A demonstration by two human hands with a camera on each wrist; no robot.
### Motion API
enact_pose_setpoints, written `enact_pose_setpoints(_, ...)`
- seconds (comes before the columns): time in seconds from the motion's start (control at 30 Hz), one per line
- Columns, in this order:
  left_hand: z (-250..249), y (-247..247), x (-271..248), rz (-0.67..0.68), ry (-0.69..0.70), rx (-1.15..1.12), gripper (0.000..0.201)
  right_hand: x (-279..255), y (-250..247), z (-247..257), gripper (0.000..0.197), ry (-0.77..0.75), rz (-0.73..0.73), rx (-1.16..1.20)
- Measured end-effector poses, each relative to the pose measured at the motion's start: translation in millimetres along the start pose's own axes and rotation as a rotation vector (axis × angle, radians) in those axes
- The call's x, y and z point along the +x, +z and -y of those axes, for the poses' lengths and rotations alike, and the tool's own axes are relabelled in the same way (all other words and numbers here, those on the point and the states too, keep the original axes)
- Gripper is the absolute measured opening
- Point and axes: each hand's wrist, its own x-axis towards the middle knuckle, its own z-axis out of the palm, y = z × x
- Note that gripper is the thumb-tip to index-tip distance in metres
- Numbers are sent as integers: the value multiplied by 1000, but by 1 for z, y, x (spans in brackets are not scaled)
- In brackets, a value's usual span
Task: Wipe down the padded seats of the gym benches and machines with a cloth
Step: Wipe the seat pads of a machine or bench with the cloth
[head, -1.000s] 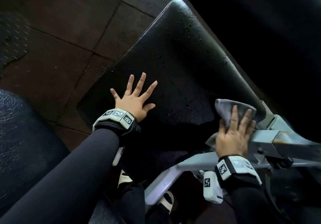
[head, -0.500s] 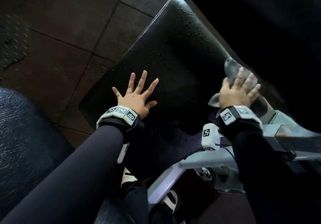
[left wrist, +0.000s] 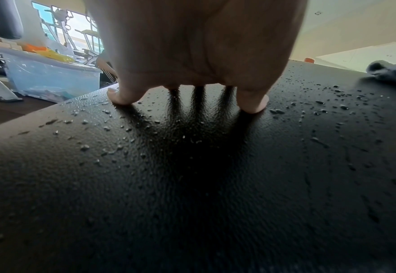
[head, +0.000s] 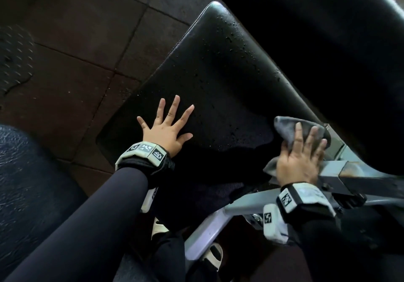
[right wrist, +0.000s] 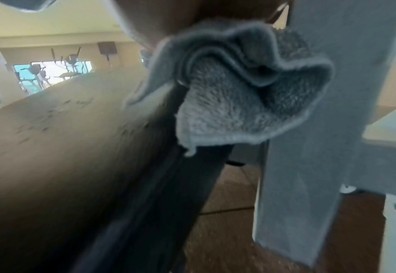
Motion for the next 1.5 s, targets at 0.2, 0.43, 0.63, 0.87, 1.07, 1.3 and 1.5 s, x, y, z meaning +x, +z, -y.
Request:
enact_pose_setpoints(0.2, 0, 1, -1, -18, -7, 3, 71, 60, -27, 45, 57, 134, 58, 102)
enact_pose_setpoints(0.43, 19, -3, -2, -196, -170, -35, 82, 55, -18, 67, 62, -202, 15, 6)
enact_pose_setpoints(0.63, 35, -7, 1, -108, -257, -158, 87, 57, -56, 70, 47, -16, 91, 185)
enact_pose_setpoints(0.87, 33, -5, 4, -90, -264, -147, 86, 78, -93, 144, 40, 7, 211, 403)
enact_pose_setpoints(1.07, 33, -7, 4, -76, -263, -155, 87, 74, -27, 165, 63, -482, 96, -98)
enact_pose_setpoints(1.3, 34, -8, 5, -69, -263, -162, 87, 22, 1, 80, 63, -561, 84, -61)
enact_pose_setpoints(1.5, 34, -6, 4, -82, -258, -164, 87, 55, -43, 66, 55, -262, -7, 93)
